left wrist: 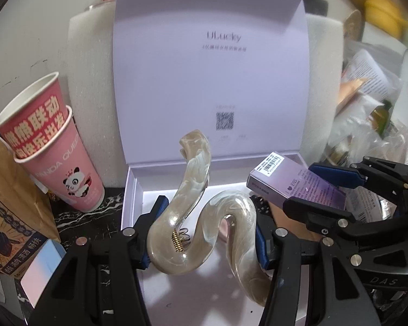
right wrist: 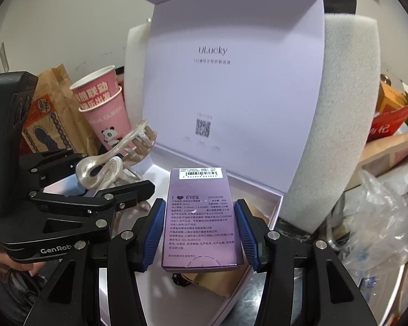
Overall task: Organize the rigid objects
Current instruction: 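Carry the claw clip with the left gripper while the right carries the purple package, then lower the claw clip in with the left gripper while the right drops the package in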
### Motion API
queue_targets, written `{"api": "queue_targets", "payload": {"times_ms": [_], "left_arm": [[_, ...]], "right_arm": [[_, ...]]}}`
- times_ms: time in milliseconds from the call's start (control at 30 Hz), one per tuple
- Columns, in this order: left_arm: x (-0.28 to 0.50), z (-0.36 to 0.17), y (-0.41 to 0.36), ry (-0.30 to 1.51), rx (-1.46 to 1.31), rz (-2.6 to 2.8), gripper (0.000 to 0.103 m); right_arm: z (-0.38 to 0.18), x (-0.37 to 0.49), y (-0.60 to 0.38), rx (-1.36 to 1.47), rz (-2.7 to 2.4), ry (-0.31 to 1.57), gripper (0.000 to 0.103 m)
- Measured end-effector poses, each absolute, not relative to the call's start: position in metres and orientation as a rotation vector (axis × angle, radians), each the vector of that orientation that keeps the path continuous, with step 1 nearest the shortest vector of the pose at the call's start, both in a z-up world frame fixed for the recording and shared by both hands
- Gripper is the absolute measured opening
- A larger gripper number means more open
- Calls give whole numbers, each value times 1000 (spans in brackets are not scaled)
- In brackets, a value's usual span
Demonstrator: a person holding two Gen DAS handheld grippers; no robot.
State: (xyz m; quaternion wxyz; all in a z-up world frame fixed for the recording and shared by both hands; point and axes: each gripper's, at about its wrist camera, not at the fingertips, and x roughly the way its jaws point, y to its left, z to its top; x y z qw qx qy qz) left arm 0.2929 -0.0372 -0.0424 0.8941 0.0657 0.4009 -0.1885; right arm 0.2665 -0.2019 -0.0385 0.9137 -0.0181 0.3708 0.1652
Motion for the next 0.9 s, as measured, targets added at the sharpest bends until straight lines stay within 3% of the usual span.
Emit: {"api": "queue_targets", "payload": {"times_ms": [900], "left_arm": [[322,-80,-66,929,210,-296,55]], "right_arm": [[-67,281,-173,-133,299,814,51]]}}
